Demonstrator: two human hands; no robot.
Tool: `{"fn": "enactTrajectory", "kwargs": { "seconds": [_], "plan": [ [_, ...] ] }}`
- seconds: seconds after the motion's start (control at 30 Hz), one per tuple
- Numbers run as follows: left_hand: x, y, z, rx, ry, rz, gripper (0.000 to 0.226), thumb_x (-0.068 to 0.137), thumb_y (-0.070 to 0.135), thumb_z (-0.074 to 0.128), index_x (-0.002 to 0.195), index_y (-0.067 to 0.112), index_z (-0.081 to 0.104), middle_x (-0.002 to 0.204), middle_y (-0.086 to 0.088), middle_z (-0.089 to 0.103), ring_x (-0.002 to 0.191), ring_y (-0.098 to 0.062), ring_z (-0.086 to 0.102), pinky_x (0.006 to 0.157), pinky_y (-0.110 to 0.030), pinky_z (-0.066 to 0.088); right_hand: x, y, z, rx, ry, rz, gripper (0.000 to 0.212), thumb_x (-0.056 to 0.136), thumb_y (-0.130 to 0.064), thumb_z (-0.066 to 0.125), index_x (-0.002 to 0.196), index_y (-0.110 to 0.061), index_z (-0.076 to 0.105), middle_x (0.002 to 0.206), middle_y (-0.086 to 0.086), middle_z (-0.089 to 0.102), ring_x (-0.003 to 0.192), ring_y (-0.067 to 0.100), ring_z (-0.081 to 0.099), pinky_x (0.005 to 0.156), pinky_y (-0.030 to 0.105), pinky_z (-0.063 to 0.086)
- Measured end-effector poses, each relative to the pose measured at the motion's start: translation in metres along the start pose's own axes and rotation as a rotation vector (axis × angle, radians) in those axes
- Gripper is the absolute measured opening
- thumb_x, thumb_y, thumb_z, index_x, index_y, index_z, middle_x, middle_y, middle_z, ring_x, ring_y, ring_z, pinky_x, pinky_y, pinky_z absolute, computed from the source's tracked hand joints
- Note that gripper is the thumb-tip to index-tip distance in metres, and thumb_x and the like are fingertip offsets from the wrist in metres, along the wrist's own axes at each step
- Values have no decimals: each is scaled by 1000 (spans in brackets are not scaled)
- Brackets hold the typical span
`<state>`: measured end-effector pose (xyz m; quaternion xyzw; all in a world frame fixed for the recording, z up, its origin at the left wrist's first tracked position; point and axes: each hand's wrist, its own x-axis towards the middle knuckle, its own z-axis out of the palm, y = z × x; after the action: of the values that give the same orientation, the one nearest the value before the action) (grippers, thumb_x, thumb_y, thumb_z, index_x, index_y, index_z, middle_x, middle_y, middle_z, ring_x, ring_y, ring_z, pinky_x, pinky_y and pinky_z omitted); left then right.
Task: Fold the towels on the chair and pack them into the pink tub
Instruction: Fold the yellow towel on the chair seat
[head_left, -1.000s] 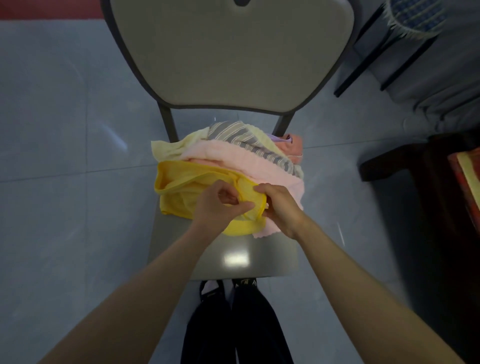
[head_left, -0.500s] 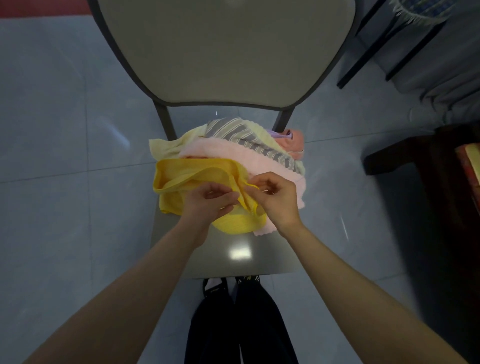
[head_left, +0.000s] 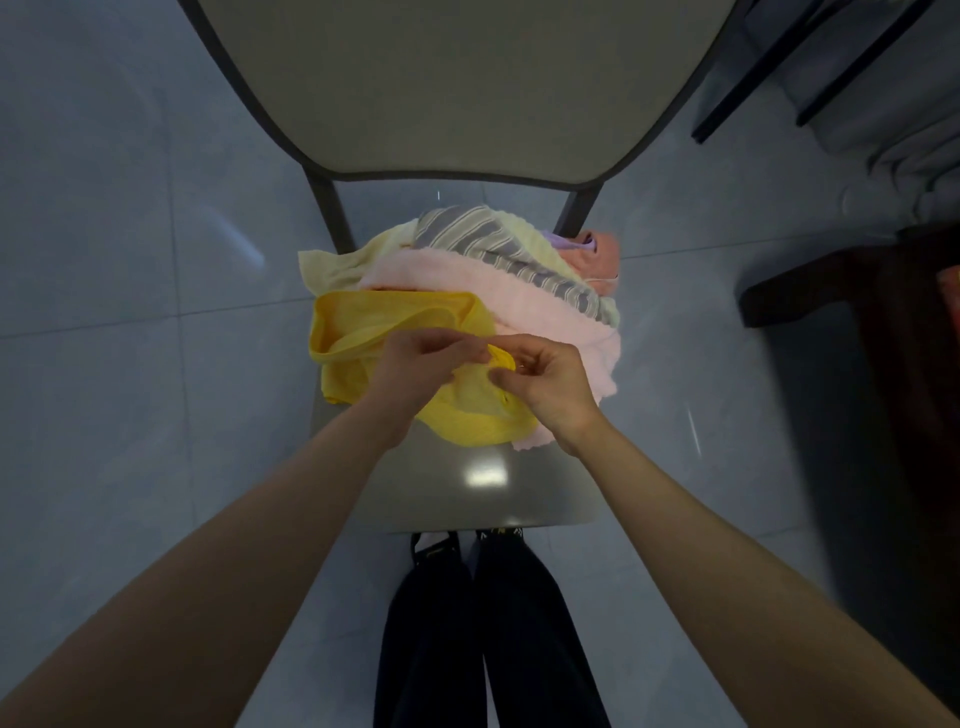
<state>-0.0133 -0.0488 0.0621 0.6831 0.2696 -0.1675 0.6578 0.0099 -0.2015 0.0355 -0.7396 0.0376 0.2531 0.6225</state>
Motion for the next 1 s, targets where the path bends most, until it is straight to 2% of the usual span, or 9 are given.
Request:
{"fn": "enactTrajectory", "kwargs": {
  "seconds": [0.07,0.13,0.2,0.3,0.4,0.57,0.73,0.9,1.0],
  "plan": [
    [10,-3,-13,302,119,287,11,73,19,72,84,19,72,84,14,64,78,5,50,80,-23,41,1,-2,-3,-32,10,9,35,81,13,57,105,-8,70,86,5,68,79,13,57,75,24,46],
    [23,-11,-31,657,136,502,32,63,23,73,94,18,67,102,8,57,105,-14,45,94,-30,33,1,-8,-9,-26,-20,-11,35,82,15,53,105,-6,69,94,11,69,87,19,58,80,32,46],
    [34,-22,-48,977,51,496,49,60,28,80,105,21,63,128,-6,47,125,-34,33,101,-43,32,-2,-18,-17,14,-90,-57,35,82,16,51,108,-2,65,101,16,69,89,20,60,78,36,46],
    [42,-31,-65,1221,-51,368,53,62,35,80,108,23,58,136,-5,41,132,-32,27,106,-51,26,-4,-34,-32,81,-122,-105,34,80,16,51,98,-12,56,82,10,69,71,27,47,63,35,36],
    [42,-24,-66,1063,-34,419,52,65,35,77,106,18,51,119,-2,54,118,-29,46,100,-45,34,-2,-44,-41,42,-63,-164,34,70,14,56,83,-16,49,65,-6,59,65,22,41,58,31,35],
    [28,19,-19,654,-146,848,61,71,36,75,125,18,54,123,10,56,113,-3,47,99,-15,33,2,-51,-29,-24,-17,-228,37,67,10,64,81,-19,47,81,-1,54,67,18,50,59,26,42],
    [27,48,-22,561,-296,658,17,74,32,74,86,22,66,75,18,61,76,-1,54,69,-9,39,0,-46,-37,137,49,-172,32,72,10,73,93,-6,54,88,6,65,78,18,63,76,27,53],
    [20,68,-41,457,-321,585,10,85,16,67,82,15,57,73,17,56,69,4,49,64,-6,37,-1,-1,-28,-280,-241,-88,53,72,-9,81,118,-16,55,104,-5,63,95,3,57,84,12,43],
    [21,71,-50,432,-221,602,8,87,15,65,84,18,58,74,20,56,70,6,51,64,-4,38,7,26,-16,-455,-193,-44,40,82,-22,71,120,-21,57,108,-1,67,99,16,61,90,36,48]
  ]
}}
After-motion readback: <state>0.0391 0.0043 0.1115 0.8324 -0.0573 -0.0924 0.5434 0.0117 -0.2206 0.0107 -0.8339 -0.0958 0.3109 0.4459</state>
